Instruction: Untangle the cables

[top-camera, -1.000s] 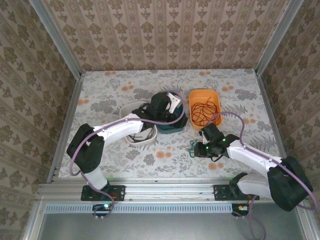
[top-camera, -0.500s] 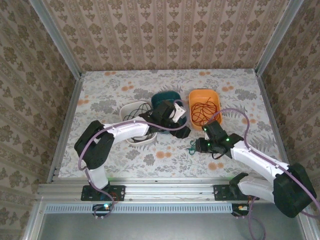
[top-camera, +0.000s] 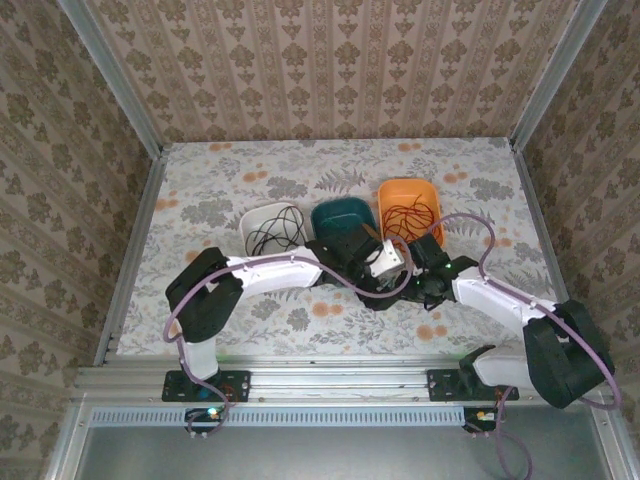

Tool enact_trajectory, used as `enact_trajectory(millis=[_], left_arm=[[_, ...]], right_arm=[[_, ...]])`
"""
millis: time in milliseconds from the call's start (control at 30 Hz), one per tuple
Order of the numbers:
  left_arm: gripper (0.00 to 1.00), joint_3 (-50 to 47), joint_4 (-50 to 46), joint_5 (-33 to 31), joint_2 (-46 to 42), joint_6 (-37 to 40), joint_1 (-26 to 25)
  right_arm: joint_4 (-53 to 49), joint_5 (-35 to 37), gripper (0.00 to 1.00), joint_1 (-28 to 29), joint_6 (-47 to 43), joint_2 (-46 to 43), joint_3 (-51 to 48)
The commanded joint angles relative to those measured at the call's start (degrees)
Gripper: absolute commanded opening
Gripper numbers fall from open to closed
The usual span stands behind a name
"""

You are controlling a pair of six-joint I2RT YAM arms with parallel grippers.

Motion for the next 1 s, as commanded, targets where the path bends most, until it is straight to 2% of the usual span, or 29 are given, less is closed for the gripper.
enact_trajectory(millis=[0, 167, 300, 433, 700, 767, 867, 967], left_arm=[[0.89, 0.7, -2.6, -3.5, 0.8, 3.4, -0.4], [0.89, 0.5, -2.1, -7.6, 0.4, 4.3, -0.8], [0.88, -0.3, -0.7, -14.2, -0.9, 5.9, -0.9], [0.89, -3.9, 5.3, -20.4, -4.5, 7.1, -0.7], [0.9, -7.5, 9.3, -15.2, -10.2, 4.6, 1.4], [0.9, -7.9, 9.3, -14.8, -11.1, 4.6, 1.5], [0.9, -8.0, 8.4, -14.4, -11.8, 4.7, 1.5], [0.9, -7.6, 7.3, -13.1, -12.0, 4.5, 1.5]], right_arm=[[-1.0, -1.0, 0.39, -0.1, 0.0, 1.9, 1.6], [-0.5, -1.9, 0.36, -0.1, -0.5, 4.3, 2.5], [-0.1, -3.1, 0.33, -0.1, -0.9, 5.6, 2.9], [-0.2, -3.4, 0.35, -0.1, -1.1, 7.6, 3.4], [-0.3, -2.8, 0.38, -0.1, -0.8, 10.7, 4.3], [-0.4, -2.7, 0.31, -0.1, -0.7, 10.8, 4.4], [-0.9, -1.5, 0.11, -0.1, -0.2, 9.4, 4.3], [-1.8, -0.4, 0.03, -0.2, 0.4, 5.5, 4.4]])
